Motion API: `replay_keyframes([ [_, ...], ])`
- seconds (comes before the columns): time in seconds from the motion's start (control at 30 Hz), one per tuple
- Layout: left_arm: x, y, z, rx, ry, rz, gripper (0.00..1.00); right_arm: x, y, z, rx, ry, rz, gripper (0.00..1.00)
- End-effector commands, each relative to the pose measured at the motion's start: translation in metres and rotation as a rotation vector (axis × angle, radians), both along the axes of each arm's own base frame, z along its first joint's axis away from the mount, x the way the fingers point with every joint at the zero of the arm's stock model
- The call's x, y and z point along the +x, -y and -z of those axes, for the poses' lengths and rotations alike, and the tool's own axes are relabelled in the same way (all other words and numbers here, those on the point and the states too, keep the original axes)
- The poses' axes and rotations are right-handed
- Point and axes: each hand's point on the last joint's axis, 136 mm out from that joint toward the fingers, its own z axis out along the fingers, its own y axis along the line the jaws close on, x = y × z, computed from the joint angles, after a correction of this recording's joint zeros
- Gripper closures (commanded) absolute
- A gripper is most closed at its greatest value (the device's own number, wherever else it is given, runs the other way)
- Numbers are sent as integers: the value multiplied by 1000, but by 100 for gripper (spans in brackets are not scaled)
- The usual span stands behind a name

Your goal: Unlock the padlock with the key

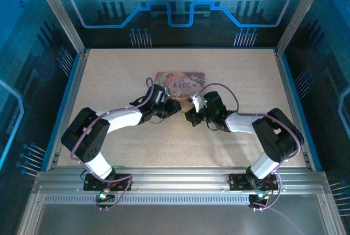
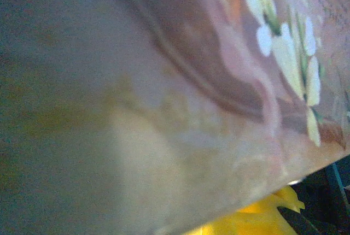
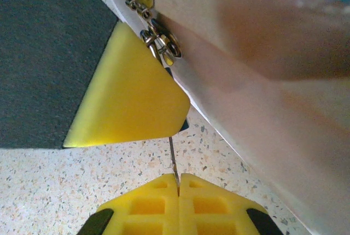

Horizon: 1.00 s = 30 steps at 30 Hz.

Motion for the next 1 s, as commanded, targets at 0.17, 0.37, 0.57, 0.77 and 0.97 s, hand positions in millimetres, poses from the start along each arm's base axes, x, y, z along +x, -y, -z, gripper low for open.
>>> replay_keyframes([
  [0.17, -4, 11, -17, -64, 19, 36, 91, 9, 3, -26, 71, 72, 15, 100],
  [0.37, -3, 12, -19, -73, 22, 38, 91, 10, -4, -26, 82, 65, 0, 100],
  [0.57, -3, 13, -20, -79, 24, 40, 91, 9, -13, -23, 79, 62, -23, 100],
  [0.77, -4, 14, -20, -78, 24, 43, 91, 9, -22, -22, 74, 62, -46, 100],
  [0.97, -6, 13, -17, -74, 19, 45, 91, 14, -20, -31, 88, 84, -26, 100],
])
